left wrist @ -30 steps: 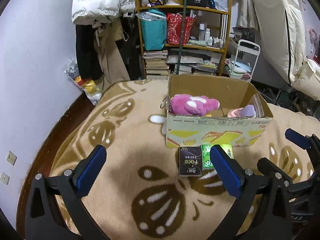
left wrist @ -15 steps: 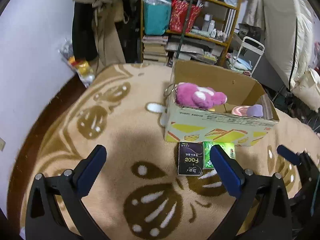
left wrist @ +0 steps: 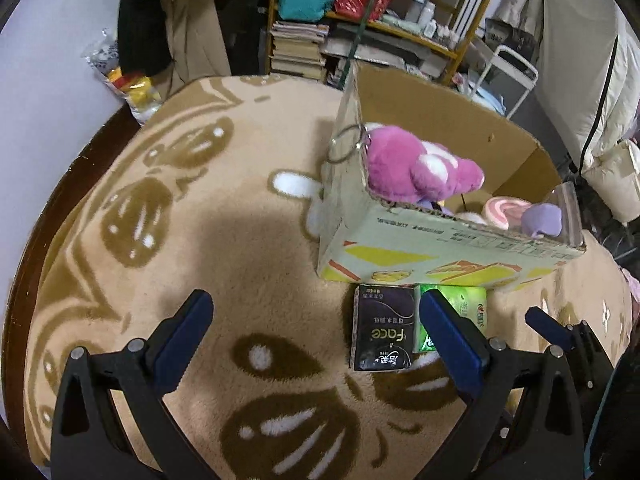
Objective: Organize soft objects
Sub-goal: 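Lower the left tool onto the black Face card while the right tool lowers onto the green tissue packet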
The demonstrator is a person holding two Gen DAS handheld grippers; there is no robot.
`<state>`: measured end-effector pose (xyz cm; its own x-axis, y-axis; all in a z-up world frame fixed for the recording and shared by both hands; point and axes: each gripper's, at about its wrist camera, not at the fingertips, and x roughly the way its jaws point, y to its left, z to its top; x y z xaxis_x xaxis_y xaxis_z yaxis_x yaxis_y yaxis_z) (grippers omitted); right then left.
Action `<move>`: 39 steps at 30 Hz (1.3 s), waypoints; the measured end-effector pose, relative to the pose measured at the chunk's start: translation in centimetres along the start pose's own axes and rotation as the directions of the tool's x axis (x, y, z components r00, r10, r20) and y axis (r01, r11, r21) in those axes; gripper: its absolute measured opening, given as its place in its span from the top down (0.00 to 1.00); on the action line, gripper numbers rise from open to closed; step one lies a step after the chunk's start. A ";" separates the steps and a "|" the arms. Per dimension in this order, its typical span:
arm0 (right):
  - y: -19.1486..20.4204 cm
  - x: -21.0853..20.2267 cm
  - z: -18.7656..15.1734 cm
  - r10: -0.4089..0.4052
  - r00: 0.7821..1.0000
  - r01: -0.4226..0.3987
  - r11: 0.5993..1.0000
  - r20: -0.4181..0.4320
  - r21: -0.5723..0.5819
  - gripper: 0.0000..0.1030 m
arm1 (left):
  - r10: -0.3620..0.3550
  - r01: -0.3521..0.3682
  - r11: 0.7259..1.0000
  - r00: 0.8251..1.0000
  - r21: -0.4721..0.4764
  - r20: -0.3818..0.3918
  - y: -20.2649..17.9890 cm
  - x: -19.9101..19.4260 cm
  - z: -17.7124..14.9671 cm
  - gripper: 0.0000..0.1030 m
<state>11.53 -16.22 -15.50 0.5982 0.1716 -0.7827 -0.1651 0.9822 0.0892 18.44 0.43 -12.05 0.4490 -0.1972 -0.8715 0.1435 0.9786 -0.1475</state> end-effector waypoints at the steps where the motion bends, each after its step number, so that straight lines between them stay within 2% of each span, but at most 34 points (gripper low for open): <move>1: 0.0 0.3 0.0 0.002 1.000 -0.002 1.000 -0.005 0.001 0.00 | 0.001 -0.001 1.000 1.000 0.009 -0.012 -0.2 0.5 0.0 0.01; 8: -0.1 2.9 -0.5 -0.007 0.999 0.006 1.000 -0.040 -0.007 0.00 | 0.007 -0.003 0.999 0.997 0.052 -0.078 -1.3 2.9 -0.1 0.01; 13: 0.0 4.1 -0.6 0.034 0.998 -0.035 0.999 -0.056 -0.014 0.00 | 0.009 -0.003 0.999 0.990 0.048 -0.139 -1.3 4.6 -0.3 0.01; 21: 0.0 5.5 -0.4 0.039 0.998 -0.040 0.999 -0.057 -0.007 0.00 | -0.006 0.010 1.000 0.980 0.021 -0.198 -1.0 6.5 -0.6 0.01; 30: -1.3 5.8 0.1 0.026 0.999 -0.025 0.999 -0.040 0.031 0.02 | -0.014 0.021 0.999 0.980 0.032 -0.198 -1.4 7.1 -0.4 0.01; 39: -1.0 6.1 0.0 -0.019 0.998 0.018 1.000 -0.068 -0.013 0.07 | -0.013 0.026 0.998 0.980 0.061 -0.200 -2.1 7.5 -0.4 0.01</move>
<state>15.31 -16.20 -20.38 0.5467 0.1479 -0.8241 -0.1643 0.9841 0.0675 21.17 -3.10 -18.48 0.2616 -0.1946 -0.9453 0.2087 0.9677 -0.1415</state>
